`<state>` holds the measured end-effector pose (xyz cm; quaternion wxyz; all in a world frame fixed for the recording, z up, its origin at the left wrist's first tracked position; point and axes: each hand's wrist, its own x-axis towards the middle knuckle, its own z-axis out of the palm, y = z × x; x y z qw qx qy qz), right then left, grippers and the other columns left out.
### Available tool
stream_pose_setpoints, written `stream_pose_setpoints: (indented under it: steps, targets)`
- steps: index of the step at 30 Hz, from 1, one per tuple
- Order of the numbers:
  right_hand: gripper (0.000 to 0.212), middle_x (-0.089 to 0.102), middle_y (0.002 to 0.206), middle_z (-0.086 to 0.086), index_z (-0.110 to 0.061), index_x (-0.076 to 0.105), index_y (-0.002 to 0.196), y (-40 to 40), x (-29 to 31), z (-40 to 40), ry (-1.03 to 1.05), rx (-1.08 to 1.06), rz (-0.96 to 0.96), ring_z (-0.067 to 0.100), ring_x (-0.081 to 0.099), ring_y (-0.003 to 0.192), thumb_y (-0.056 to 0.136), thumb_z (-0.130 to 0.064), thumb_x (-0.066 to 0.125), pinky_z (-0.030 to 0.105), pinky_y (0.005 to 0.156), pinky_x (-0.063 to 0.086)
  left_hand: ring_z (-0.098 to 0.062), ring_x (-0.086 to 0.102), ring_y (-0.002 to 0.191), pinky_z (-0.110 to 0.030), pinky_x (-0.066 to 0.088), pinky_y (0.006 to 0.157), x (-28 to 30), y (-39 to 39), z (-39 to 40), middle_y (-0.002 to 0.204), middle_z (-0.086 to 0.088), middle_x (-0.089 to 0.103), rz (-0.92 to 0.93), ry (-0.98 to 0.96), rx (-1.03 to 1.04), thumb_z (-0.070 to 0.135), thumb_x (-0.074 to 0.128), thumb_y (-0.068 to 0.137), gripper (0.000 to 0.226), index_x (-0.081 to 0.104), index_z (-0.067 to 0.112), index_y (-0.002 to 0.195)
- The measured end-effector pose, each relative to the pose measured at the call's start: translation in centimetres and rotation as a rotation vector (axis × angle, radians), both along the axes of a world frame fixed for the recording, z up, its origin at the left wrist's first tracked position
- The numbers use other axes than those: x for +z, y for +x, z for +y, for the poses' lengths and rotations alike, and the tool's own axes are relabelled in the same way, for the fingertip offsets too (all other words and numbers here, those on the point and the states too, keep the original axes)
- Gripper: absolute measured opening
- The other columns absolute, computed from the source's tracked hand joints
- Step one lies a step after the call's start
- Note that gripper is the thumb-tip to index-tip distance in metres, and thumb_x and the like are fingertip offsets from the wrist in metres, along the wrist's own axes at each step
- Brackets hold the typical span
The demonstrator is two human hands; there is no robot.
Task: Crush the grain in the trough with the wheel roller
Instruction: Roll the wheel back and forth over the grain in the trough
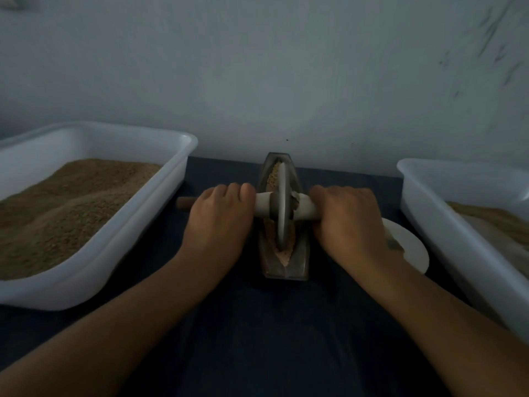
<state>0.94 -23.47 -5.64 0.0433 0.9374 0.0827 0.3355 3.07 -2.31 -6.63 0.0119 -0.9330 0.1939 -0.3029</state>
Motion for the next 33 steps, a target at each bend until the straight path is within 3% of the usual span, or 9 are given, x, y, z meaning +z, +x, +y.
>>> stream_pose_setpoints:
  steps: [8,13,16,19,25,29,33]
  targets:
    - [0.011,0.059,0.068,0.002,-0.016,0.061,0.082,-0.4,-0.2,-0.3,0.023,0.024,0.035,0.024,0.052,0.061,0.078,-0.015,0.07,0.032,0.062,0.031,-0.02,0.057,0.092,-0.034,0.044,0.091,-0.4,-0.3,0.3,0.104,-0.003,0.06,-0.029,-0.005,-0.062,0.023,0.066,0.081,0.035,0.05,0.018,0.113]
    - [0.017,0.057,0.066,0.004,-0.015,0.053,0.077,2.5,-1.0,-0.8,-0.046,-0.057,0.026,0.022,0.043,0.056,0.078,-0.011,0.07,0.031,0.06,0.024,-0.022,0.058,0.088,-0.034,0.043,0.084,-0.3,3.3,-0.5,0.099,-0.004,0.062,0.003,-0.03,-0.069,0.019,0.072,0.079,0.032,0.052,0.018,0.104]
    - [0.021,0.06,0.075,0.002,-0.019,0.046,0.082,5.1,-0.7,-1.2,-0.092,-0.144,0.143,0.023,0.044,0.06,0.083,-0.024,0.066,0.032,0.06,0.02,-0.022,0.06,0.088,-0.034,0.043,0.082,0.3,5.8,-1.4,0.098,-0.003,0.063,0.045,0.013,-0.027,0.022,0.071,0.08,0.031,0.049,0.019,0.102]
    - [0.017,0.064,0.088,0.004,-0.019,0.056,0.092,7.6,0.2,-1.4,-0.06,-0.151,0.265,0.026,0.059,0.077,0.083,-0.029,0.067,0.031,0.06,0.028,-0.025,0.063,0.088,-0.035,0.041,0.077,0.9,8.2,-2.0,0.099,-0.005,0.065,0.072,0.066,0.009,0.021,0.065,0.085,0.024,0.048,0.018,0.101]
    - [0.023,0.065,0.098,0.004,-0.024,0.068,0.105,11.3,2.2,-1.3,-0.021,-0.195,0.465,0.022,0.055,0.074,0.083,-0.029,0.07,0.024,0.056,0.033,-0.029,0.064,0.087,-0.035,0.04,0.067,1.5,11.2,-2.5,0.099,-0.01,0.066,0.178,0.082,0.047,0.019,0.062,0.088,0.022,0.048,0.015,0.105]
    - [0.02,0.066,0.1,0.006,-0.021,0.067,0.102,10.8,1.9,-1.4,-0.012,-0.213,0.457,0.022,0.052,0.072,0.084,-0.029,0.068,0.025,0.057,0.033,-0.03,0.064,0.087,-0.035,0.037,0.065,1.5,10.9,-2.6,0.1,-0.011,0.066,0.168,0.093,0.05,0.019,0.064,0.088,0.026,0.049,0.014,0.108]
    - [0.02,0.066,0.099,0.004,-0.025,0.065,0.1,8.6,0.9,-1.5,0.025,-0.174,0.399,0.026,0.062,0.086,0.081,-0.031,0.068,0.027,0.061,0.034,-0.026,0.063,0.086,-0.033,0.034,0.069,1.4,9.1,-2.5,0.099,-0.008,0.065,0.096,0.1,0.035,0.02,0.067,0.085,0.027,0.049,0.016,0.104]
